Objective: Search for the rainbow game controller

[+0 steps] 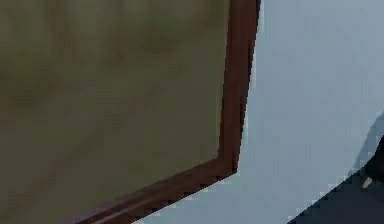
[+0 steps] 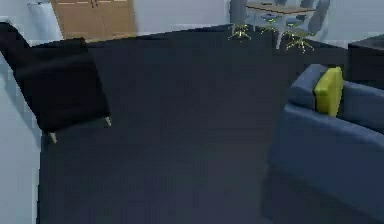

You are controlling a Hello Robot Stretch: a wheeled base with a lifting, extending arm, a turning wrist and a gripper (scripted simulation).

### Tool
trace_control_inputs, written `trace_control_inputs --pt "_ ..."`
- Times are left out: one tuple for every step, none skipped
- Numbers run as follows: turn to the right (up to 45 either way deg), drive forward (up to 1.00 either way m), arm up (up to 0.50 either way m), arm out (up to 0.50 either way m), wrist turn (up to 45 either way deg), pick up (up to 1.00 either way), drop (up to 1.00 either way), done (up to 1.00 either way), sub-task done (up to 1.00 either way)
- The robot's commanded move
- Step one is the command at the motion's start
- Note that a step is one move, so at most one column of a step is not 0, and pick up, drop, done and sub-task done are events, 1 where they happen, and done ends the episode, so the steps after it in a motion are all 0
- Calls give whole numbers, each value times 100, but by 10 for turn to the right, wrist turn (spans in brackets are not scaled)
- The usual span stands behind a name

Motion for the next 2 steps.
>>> trace_control_inputs --pt "450 0 0 0 0 0 0 0 0" --pt "450 0 0 0 0 0 0 0 0"
